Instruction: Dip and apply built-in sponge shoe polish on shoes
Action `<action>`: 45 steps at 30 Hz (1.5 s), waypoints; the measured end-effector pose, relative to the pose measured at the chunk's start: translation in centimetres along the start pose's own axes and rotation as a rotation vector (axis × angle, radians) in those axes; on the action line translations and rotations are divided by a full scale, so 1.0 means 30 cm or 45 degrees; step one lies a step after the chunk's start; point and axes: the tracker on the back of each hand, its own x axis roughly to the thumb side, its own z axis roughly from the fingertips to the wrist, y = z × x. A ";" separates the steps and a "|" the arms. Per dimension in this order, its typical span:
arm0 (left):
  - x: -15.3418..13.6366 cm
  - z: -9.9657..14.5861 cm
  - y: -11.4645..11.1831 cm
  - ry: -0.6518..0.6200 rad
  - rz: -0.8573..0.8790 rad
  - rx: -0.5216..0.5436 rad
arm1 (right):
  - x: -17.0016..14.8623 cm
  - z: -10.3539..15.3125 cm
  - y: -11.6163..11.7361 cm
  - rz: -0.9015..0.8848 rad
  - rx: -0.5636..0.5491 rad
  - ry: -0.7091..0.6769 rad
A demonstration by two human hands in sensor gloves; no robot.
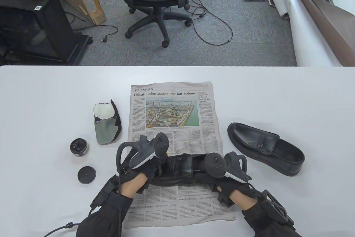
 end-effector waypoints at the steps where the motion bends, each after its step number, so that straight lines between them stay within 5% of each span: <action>1: -0.014 0.012 0.003 0.006 -0.008 -0.008 | 0.000 0.000 0.000 0.001 0.000 0.002; 9: -0.054 0.093 0.021 -0.019 -0.044 -0.040 | 0.002 0.000 -0.001 0.006 -0.001 0.015; 20: 0.063 0.173 0.007 -0.283 0.190 -0.082 | 0.003 -0.001 -0.001 0.004 -0.002 0.015; 35: 0.230 0.205 0.010 -0.429 0.168 0.325 | -0.003 -0.004 0.000 -0.014 -0.002 -0.036; 45: 0.249 0.116 0.018 -0.286 0.229 0.365 | -0.006 0.000 0.002 -0.023 0.000 -0.046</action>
